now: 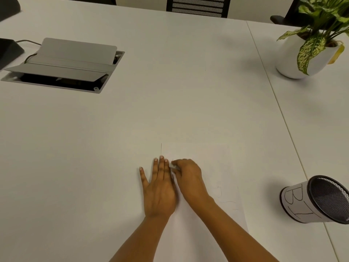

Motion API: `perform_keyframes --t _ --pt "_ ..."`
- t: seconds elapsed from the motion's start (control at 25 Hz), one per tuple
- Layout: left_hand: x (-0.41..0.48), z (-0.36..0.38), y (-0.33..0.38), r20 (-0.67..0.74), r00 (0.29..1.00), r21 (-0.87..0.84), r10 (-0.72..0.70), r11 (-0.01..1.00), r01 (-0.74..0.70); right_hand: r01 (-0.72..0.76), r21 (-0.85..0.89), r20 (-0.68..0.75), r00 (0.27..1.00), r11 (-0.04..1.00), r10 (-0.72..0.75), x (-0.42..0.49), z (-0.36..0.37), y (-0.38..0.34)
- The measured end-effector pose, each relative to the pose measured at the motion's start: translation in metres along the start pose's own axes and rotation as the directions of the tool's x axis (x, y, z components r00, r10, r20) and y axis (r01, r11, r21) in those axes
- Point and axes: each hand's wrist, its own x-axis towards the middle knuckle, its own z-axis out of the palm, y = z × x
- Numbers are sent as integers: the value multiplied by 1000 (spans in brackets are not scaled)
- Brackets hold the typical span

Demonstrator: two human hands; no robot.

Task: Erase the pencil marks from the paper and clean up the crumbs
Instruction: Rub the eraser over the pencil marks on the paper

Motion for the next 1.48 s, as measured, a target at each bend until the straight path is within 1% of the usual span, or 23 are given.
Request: perform_keyframes --t 0.08,0.2,0.32,0.4,0.48,0.64,0.72,0.92,1.08,1.16,1.28,1.36,1.44,1.48 --pt "0 -1 0 -4 1000 -4 -2 1000 2 3 1 -15 1000 1000 -3 2 -2 0" --pt "1 0 -1 -13 1000 -11 -9 1000 8 -67 42 -46 997 997 69 30 -3 -5" --pt "1 -1 -1 2 1000 -12 -12 1000 12 -109 69 -26 994 992 111 38 -2 -7" --pt "1 -1 0 10 1000 10 5 1000 -5 -94 64 -30 995 994 96 23 3 -7" --pt "0 -2 0 20 1000 12 6 1000 -6 -84 44 -71 994 996 87 10 5 -6" --pt "1 -4 0 21 999 -28 -35 999 35 -118 73 -80 989 990 124 31 0 -7" --pt "1 -3 0 10 1000 -20 -24 1000 24 -130 70 -76 988 989 135 33 -1 -8" --pt "1 1 -1 -1 1000 27 16 1000 -16 -68 18 -94 993 998 69 5 7 -7" --pt "2 -1 -1 40 999 -28 -32 999 34 -90 17 -90 992 996 91 29 1 -9" --pt "2 1 -1 49 998 -1 -34 999 35 -97 16 -99 990 995 99 36 0 -8" --pt "0 2 -2 26 1000 66 8 998 -10 -80 17 -125 989 997 82 20 6 -8" --pt "0 -1 0 27 1000 116 12 993 -15 -74 56 -143 986 996 81 2 11 -9" --pt "1 1 0 -34 999 73 -4 997 6 -72 93 -172 981 993 87 -3 7 -6" --pt "0 1 0 -41 999 41 -25 999 27 -91 111 -196 974 990 112 1 0 -1"
